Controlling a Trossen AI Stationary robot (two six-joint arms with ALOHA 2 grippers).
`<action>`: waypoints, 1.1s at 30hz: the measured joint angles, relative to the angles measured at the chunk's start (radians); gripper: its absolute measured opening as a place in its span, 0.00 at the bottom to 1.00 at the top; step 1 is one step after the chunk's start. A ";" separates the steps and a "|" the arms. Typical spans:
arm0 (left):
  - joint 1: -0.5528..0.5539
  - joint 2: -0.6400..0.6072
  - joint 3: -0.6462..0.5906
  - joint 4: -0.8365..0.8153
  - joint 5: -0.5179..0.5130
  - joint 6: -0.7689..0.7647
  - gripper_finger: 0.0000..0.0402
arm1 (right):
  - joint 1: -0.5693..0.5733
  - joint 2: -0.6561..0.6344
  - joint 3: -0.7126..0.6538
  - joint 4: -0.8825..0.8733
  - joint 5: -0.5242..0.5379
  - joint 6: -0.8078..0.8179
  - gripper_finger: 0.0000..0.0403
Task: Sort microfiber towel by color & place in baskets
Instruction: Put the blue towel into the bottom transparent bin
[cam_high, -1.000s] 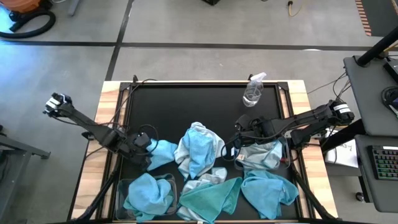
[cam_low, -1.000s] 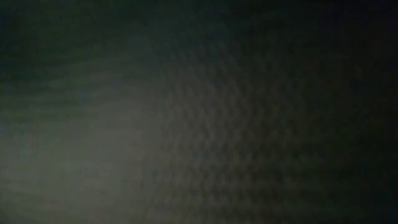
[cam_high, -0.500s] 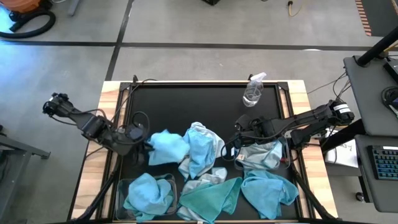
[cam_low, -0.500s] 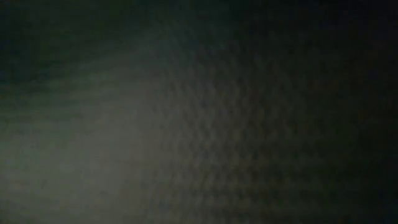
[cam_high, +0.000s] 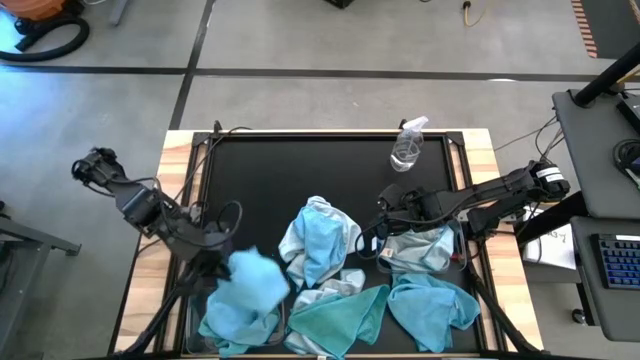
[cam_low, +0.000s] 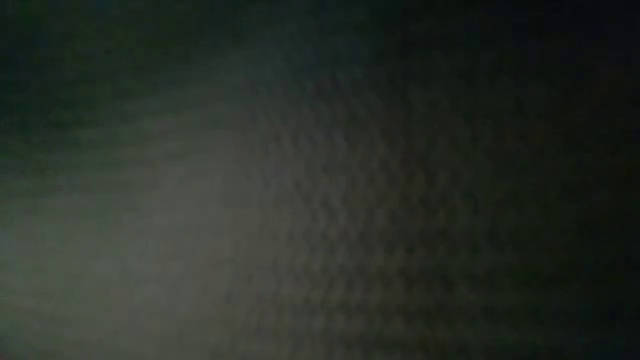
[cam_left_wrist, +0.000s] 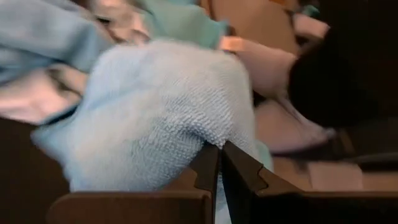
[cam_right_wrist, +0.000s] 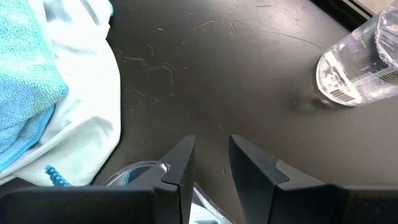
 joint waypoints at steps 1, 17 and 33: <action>-0.016 0.007 0.014 -0.014 0.006 0.001 0.00 | 0.000 0.000 0.000 0.000 -0.001 0.000 0.23; -0.218 0.126 0.135 -0.075 -0.023 -0.169 0.00 | 0.000 0.000 0.000 0.001 -0.005 0.008 0.23; -0.253 0.303 0.004 -0.080 -0.120 -0.292 0.00 | 0.000 0.000 0.000 0.003 -0.011 0.011 0.23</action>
